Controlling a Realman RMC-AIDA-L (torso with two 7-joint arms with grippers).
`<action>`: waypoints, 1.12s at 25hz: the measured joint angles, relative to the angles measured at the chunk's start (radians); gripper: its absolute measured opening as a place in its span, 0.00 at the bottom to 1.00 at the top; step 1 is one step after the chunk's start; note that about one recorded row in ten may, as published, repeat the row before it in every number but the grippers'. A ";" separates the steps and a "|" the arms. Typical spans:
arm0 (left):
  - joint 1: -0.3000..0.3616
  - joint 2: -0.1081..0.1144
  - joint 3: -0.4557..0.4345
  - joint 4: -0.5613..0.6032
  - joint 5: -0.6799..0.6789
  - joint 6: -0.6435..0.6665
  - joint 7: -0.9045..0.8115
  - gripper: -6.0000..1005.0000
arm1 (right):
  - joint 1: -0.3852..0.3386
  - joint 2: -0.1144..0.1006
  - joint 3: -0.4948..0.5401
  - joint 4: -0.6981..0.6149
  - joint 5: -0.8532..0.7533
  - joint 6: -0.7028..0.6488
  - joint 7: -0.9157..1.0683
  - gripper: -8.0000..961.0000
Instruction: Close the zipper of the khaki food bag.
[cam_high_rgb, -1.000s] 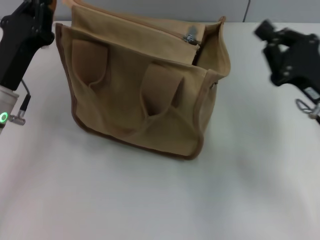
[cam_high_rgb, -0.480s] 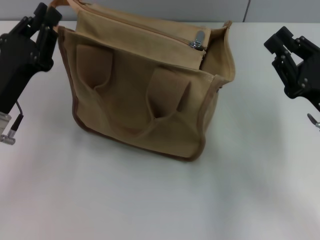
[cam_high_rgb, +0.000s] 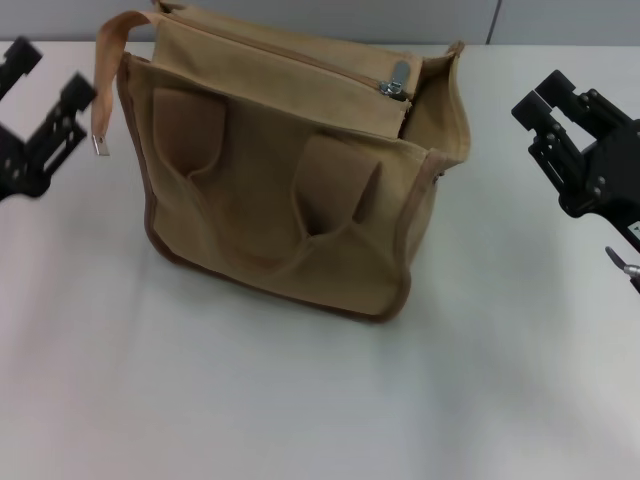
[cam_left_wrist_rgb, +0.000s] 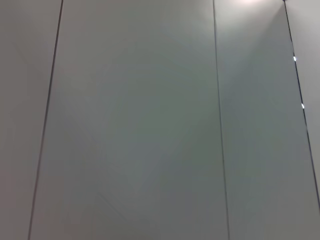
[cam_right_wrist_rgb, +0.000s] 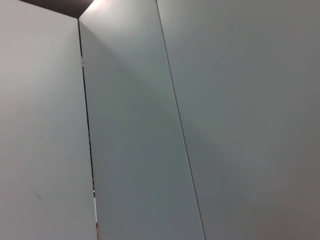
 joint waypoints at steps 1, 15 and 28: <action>0.021 0.000 0.018 0.020 0.004 0.004 0.000 0.55 | 0.000 0.000 0.000 0.000 0.000 0.000 0.000 0.39; 0.114 0.009 0.385 0.178 0.309 0.082 -0.052 0.81 | -0.012 -0.008 -0.002 -0.236 -0.392 -0.142 0.272 0.65; 0.020 0.019 0.457 0.218 0.372 0.115 -0.170 0.81 | 0.068 -0.004 -0.223 -0.240 -0.530 -0.042 0.285 0.80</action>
